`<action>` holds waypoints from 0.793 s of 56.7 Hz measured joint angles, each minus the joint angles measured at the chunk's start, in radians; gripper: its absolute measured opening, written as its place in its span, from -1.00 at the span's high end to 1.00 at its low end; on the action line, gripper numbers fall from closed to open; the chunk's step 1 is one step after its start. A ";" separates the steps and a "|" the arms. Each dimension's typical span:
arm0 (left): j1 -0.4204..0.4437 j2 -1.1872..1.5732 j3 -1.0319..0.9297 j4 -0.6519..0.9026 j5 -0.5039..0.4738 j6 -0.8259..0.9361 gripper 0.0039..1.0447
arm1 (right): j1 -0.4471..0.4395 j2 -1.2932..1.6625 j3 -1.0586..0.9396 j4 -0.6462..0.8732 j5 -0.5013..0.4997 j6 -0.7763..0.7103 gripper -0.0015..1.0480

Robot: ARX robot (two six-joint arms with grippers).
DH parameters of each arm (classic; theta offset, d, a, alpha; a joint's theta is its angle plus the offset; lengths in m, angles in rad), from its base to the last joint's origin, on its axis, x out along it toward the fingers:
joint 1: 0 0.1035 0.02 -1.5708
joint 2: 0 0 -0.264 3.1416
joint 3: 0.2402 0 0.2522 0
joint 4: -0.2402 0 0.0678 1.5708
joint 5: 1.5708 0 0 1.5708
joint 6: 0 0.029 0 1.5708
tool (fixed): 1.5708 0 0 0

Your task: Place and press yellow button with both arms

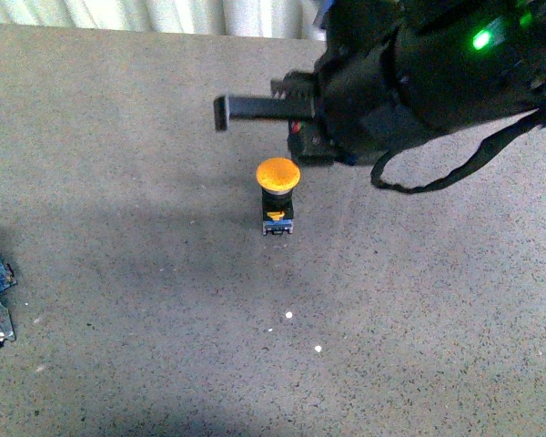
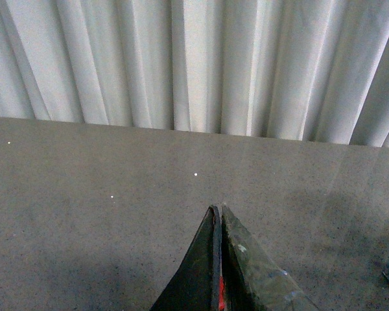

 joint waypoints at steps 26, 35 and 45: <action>0.000 0.000 0.000 0.000 0.001 0.000 0.98 | -0.093 -0.383 -0.343 0.540 0.277 -0.193 0.92; 0.000 0.000 0.000 0.000 0.000 0.000 0.98 | -0.173 -0.529 -0.578 0.766 0.229 -0.268 0.97; 0.000 0.000 0.000 0.000 0.000 0.000 0.98 | -0.238 -0.647 -0.719 0.769 0.171 -0.282 0.97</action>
